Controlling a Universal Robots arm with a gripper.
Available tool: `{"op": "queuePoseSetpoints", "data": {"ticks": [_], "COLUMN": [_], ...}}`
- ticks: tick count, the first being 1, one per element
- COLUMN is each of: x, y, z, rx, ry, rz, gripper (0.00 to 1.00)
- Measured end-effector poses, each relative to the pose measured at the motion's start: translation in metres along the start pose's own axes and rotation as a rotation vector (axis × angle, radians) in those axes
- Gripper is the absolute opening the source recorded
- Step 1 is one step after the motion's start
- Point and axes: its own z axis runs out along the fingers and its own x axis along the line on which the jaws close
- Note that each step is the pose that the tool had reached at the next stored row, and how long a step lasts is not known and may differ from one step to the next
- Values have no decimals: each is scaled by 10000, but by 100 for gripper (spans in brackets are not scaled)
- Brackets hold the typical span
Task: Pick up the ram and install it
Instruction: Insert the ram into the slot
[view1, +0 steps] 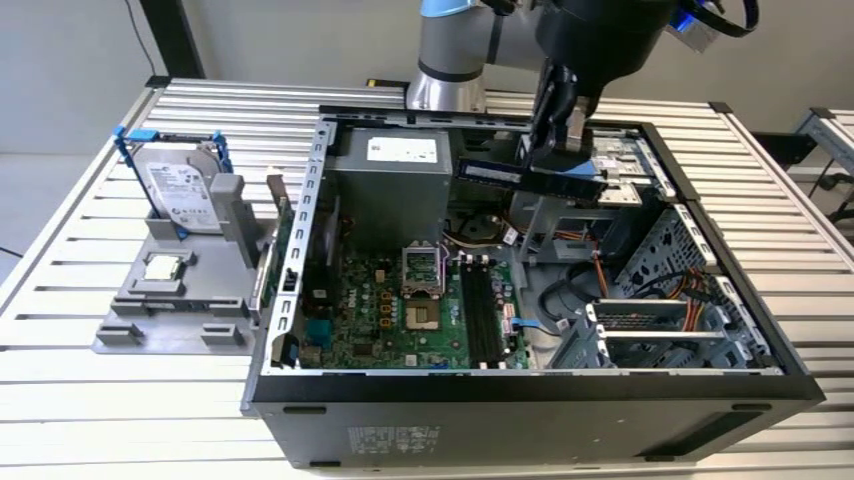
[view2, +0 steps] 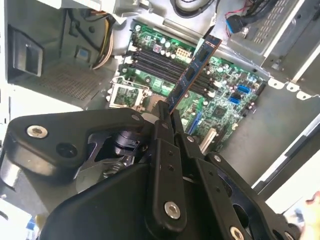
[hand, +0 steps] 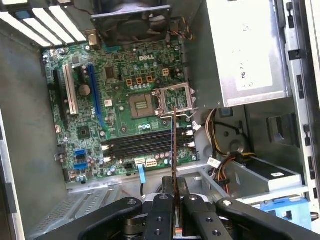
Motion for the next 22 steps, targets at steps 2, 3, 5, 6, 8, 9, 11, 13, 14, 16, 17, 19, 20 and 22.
{"op": "queuePoseSetpoints", "data": {"ticks": [2, 3, 5, 6, 8, 9, 11, 13, 14, 16, 17, 19, 20, 22], "x": [0, 0, 0, 0, 0, 0, 0, 0, 0, 0, 0, 0, 0, 0], "y": [0, 0, 0, 0, 0, 0, 0, 0, 0, 0, 0, 0, 0, 0], "z": [0, 0, 0, 0, 0, 0, 0, 1, 1, 1, 1, 2, 2, 2], "rx": [19, 28, 47, 55, 71, 79, 95, 112, 121, 138, 146, 163, 173, 192], "ry": [-15, -23, -36, -43, -54, -60, -71, -83, -87, -97, -103, -117, -124, -139], "rz": [332, 496, 811, 954, 1214, 1338, 1572, 1799, 1926, 2163, 2303, 2603, 2769, 3108], "gripper": [0, 0, 0, 0, 0, 0, 0, 0, 0, 0, 0, 0, 0, 0]}}
